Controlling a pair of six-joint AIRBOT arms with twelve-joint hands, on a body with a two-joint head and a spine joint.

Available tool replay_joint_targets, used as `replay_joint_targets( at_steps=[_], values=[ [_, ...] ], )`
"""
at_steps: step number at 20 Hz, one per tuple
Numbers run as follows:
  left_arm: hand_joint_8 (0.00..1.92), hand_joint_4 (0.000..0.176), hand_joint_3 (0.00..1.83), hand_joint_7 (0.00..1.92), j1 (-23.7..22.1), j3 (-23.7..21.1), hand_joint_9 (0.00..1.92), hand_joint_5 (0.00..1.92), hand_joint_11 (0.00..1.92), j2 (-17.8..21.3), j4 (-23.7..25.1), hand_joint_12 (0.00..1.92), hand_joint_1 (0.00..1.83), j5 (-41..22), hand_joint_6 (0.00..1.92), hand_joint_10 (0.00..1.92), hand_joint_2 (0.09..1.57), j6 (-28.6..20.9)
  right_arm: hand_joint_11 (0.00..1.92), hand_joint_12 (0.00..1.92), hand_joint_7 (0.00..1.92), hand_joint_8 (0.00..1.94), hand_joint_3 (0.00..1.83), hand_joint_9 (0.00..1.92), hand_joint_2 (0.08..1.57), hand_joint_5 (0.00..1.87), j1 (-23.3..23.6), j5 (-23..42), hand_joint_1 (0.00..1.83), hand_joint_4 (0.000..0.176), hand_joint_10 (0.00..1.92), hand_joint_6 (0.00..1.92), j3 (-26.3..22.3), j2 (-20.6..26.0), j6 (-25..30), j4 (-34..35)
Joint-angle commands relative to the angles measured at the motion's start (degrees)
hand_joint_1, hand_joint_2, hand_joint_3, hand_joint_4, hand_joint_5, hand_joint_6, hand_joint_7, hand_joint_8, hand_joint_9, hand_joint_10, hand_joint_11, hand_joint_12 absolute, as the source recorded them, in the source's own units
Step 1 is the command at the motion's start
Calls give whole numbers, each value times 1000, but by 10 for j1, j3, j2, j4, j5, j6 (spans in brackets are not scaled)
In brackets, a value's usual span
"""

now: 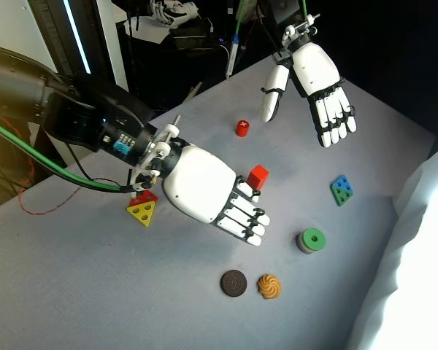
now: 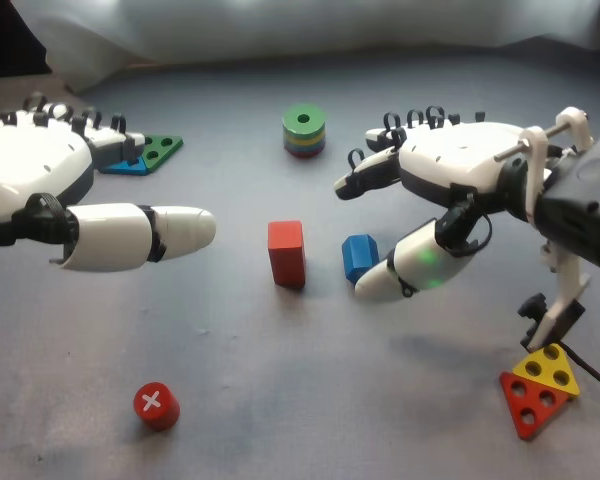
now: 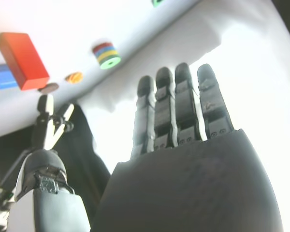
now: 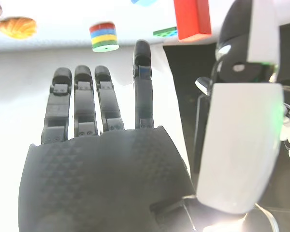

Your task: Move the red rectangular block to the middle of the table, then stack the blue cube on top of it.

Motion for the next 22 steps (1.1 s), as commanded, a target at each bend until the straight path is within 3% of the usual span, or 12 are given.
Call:
replay_joint_targets(
  at_steps=[1,3,7,17,22],
  values=[
    [3,0,5,218,-1,-2,131,258,14,10,14,12,0,-37,1,5,976,5,0,0,0,0,0,0,747,455,6,28,808,63,0,99,6,1,0,-11],
    [4,0,5,220,-1,-10,134,260,17,13,-6,14,0,-41,3,5,978,22,0,0,0,0,0,0,764,425,6,24,810,49,0,82,22,-12,0,-5],
    [6,0,6,231,-10,-31,148,263,25,10,-52,21,0,-89,2,9,986,64,0,0,0,0,0,0,760,466,10,22,803,48,0,91,52,-43,0,-5],
    [11,0,9,256,-23,-27,167,293,35,9,-53,36,0,-103,11,10,1006,77,0,0,0,0,0,0,782,445,0,7,801,66,0,67,88,-67,0,-5],
    [9,0,5,271,-32,-29,176,315,31,9,-60,48,0,-104,11,8,1012,83,0,0,0,0,0,0,730,606,-15,5,815,68,0,118,88,-68,0,-8]
  ],
)
